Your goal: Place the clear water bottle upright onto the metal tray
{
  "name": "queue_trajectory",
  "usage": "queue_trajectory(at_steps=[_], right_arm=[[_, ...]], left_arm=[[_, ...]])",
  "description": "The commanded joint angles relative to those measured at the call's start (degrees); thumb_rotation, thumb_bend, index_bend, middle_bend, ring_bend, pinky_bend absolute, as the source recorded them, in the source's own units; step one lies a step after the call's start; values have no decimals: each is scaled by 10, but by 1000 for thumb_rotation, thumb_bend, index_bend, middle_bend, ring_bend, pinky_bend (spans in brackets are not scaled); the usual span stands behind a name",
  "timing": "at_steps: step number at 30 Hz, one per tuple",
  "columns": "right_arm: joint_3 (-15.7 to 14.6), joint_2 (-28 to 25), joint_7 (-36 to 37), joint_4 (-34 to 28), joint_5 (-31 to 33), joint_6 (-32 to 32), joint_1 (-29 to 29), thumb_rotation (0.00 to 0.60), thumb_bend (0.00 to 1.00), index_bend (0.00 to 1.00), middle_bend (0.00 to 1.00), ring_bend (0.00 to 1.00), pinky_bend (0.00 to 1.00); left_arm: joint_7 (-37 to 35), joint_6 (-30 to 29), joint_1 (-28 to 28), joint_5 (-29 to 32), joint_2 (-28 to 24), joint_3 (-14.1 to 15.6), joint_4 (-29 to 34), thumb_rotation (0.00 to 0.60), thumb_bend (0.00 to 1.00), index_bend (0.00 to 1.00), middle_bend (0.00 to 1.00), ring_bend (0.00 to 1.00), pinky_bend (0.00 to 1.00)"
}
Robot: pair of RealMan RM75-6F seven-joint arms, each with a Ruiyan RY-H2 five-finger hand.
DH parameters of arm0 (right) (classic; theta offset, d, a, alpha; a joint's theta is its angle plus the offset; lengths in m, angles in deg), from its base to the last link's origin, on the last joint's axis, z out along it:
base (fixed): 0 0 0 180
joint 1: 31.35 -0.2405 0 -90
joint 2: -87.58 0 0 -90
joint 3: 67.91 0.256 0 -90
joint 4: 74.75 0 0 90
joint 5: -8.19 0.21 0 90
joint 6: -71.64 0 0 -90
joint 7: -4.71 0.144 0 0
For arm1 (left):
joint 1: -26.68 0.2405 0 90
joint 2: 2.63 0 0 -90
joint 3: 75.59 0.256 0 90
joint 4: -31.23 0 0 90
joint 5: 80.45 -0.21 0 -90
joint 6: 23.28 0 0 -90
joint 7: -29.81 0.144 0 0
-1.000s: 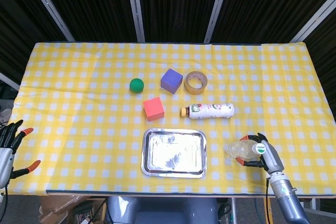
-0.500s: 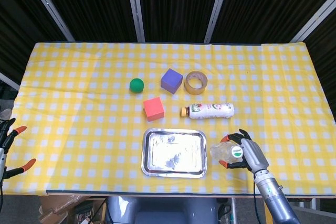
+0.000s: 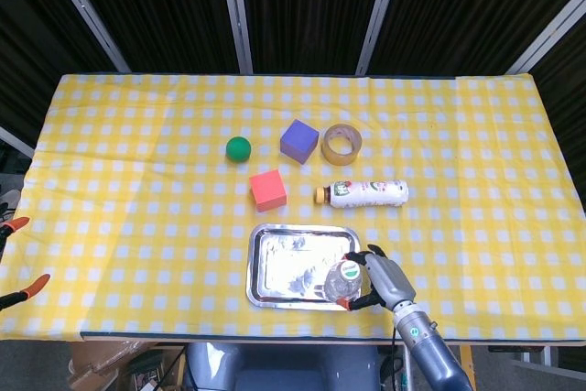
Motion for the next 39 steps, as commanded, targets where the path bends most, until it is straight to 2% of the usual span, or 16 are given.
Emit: queue_trajectory(at_steps=[1, 6, 12, 15, 21, 25, 28, 31, 35, 39], right_arm=[[7, -2, 2, -8, 15, -7, -7, 600, 509, 710, 569, 236, 0], [19, -43, 15, -36, 19, -6, -11, 600, 508, 710, 570, 237, 0], [50, -129, -20, -120, 61, -20, -39, 600, 508, 710, 573, 240, 0], [79, -169, -18, -120, 77, -2, -63, 600, 508, 710, 573, 240, 0], [109, -257, -14, -120, 116, 56, -104, 600, 509, 710, 573, 240, 0], [126, -296, 21, -120, 135, 94, -116, 600, 508, 710, 573, 240, 0], [117, -312, 41, -120, 142, 116, -114, 600, 509, 710, 573, 241, 0], [92, -305, 54, -120, 149, 124, -108, 600, 508, 710, 573, 245, 0], [52, -270, 59, -120, 148, 107, -98, 600, 508, 710, 573, 246, 0], [6, -207, 61, -106, 132, 88, -83, 600, 508, 710, 573, 246, 0]], left_arm=[[5, 3, -1, 1, 1, 1, 1, 600, 151, 189, 22, 0, 0], [15, 8, -2, 4, 2, 2, 6, 600, 151, 189, 22, 0, 0], [20, 15, -3, 4, 2, 3, 8, 600, 151, 190, 22, 0, 0], [17, 15, -3, 4, 0, 4, 9, 600, 151, 189, 22, 0, 0], [12, 13, -2, 5, -1, 3, 9, 600, 151, 189, 22, 0, 0], [15, 16, -3, 6, 1, 3, 8, 600, 151, 189, 22, 0, 0], [17, 17, -4, 5, 2, 3, 8, 600, 151, 189, 22, 0, 0], [17, 19, -4, 6, 1, 4, 9, 600, 151, 189, 22, 0, 0], [19, 19, -4, 5, 2, 4, 10, 600, 151, 189, 22, 0, 0], [24, 22, -5, 5, 4, 5, 9, 600, 151, 189, 22, 0, 0]])
